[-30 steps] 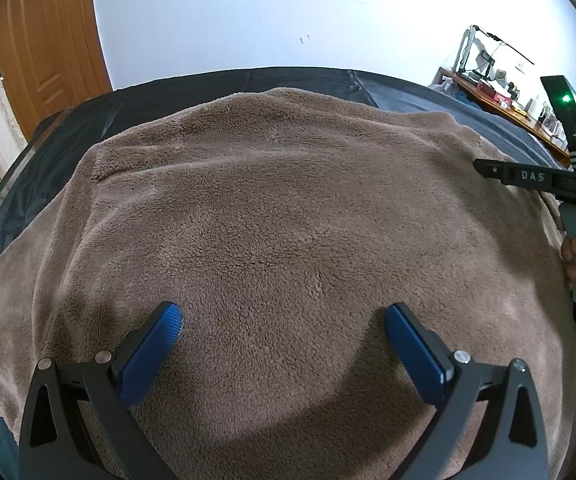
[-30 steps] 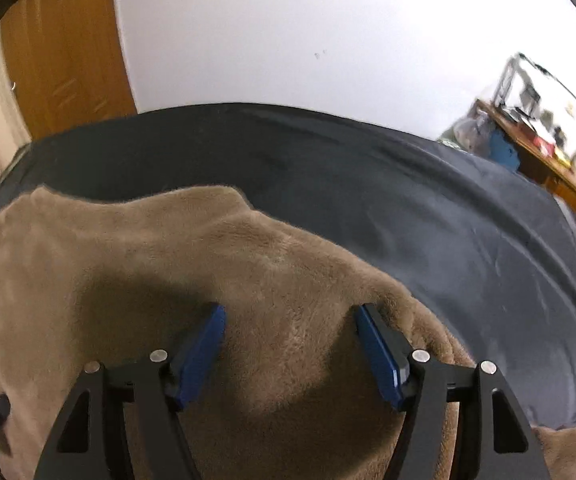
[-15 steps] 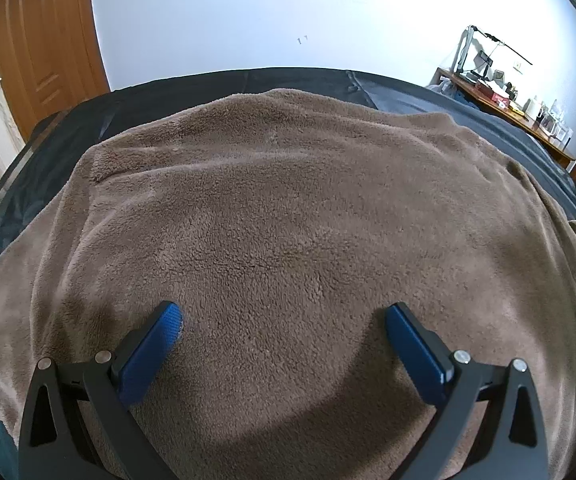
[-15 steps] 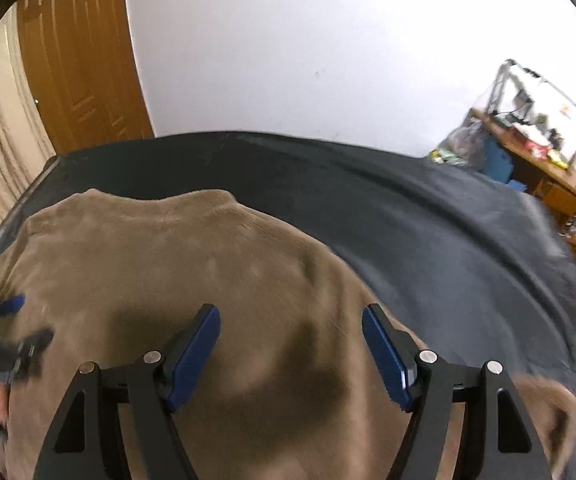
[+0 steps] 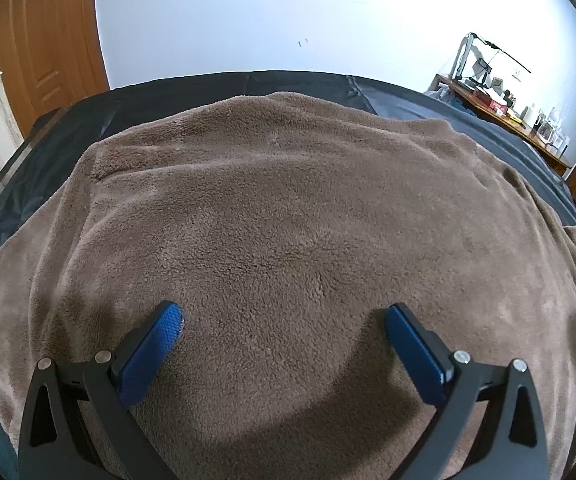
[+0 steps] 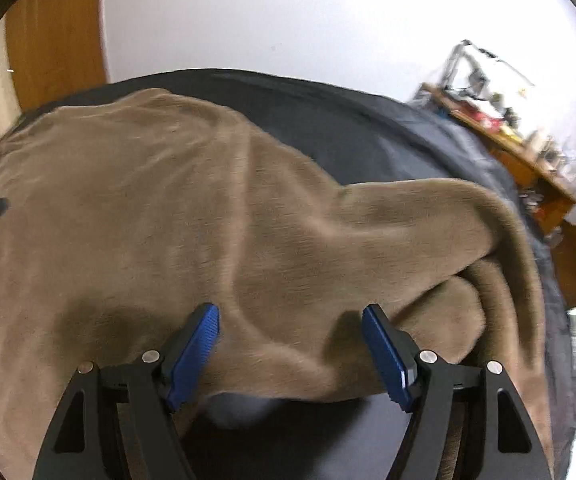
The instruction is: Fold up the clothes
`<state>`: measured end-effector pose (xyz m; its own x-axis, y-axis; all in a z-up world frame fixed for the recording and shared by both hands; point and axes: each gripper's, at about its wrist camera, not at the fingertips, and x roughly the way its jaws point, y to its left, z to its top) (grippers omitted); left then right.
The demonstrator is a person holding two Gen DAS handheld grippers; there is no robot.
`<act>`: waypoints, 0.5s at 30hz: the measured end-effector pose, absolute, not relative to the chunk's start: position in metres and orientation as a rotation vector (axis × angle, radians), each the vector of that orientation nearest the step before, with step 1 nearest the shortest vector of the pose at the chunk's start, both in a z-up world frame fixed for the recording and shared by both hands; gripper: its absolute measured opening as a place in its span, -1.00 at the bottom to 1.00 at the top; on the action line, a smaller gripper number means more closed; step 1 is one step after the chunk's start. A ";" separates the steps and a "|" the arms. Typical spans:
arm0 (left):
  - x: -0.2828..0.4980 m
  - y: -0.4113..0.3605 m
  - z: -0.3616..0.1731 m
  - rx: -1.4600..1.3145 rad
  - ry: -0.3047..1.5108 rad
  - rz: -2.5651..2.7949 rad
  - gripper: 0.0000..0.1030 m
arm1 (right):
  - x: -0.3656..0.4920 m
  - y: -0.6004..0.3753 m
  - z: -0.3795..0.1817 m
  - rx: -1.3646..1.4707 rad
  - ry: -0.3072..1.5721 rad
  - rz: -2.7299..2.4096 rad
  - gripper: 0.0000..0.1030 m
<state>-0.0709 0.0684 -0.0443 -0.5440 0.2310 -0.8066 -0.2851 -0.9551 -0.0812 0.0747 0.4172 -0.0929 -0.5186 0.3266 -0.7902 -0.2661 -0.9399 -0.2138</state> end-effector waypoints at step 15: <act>-0.066 0.044 -0.034 -1.333 -0.010 2.423 0.99 | 0.068 0.446 -0.097 -1.256 0.013 2.393 0.80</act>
